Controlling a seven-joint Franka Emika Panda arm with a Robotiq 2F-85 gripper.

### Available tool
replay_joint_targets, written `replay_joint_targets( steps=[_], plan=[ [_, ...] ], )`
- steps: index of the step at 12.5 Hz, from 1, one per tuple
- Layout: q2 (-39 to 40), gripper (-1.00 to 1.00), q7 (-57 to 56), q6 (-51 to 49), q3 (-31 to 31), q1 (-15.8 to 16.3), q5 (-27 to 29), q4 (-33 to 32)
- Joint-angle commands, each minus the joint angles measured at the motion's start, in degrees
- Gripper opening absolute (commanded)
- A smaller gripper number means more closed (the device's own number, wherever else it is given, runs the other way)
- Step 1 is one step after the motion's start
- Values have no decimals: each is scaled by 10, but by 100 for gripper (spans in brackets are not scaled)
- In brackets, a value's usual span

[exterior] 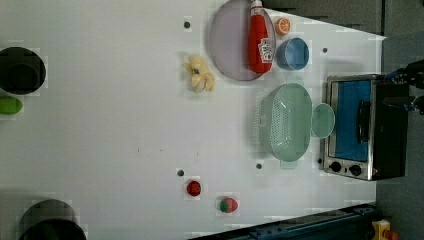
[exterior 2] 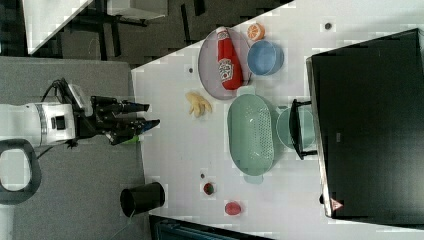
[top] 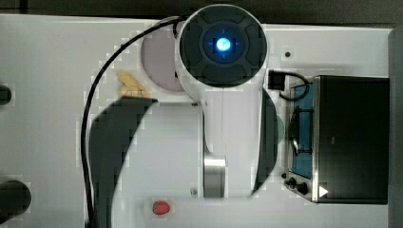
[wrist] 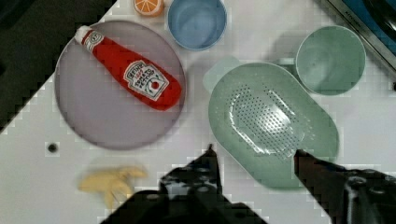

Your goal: Drag strainer right to left.

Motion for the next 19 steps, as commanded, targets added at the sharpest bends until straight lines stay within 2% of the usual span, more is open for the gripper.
replay_joint_targets(
  steps=[1, 3, 6, 11, 15, 19],
  plan=[
    [-227, 59, 41, -117, -17, -17, 6, -122],
    [-227, 99, 41, -117, -17, -17, 6, -126],
    [-207, 100, 42, -73, -16, -17, 6, -161],
    [-114, 100, 75, 145, -16, -17, 6, -289],
    [-7, 100, 197, 349, -11, -15, 7, -373],
    [117, 100, 349, 489, 0, -9, 7, -387]
  ],
)
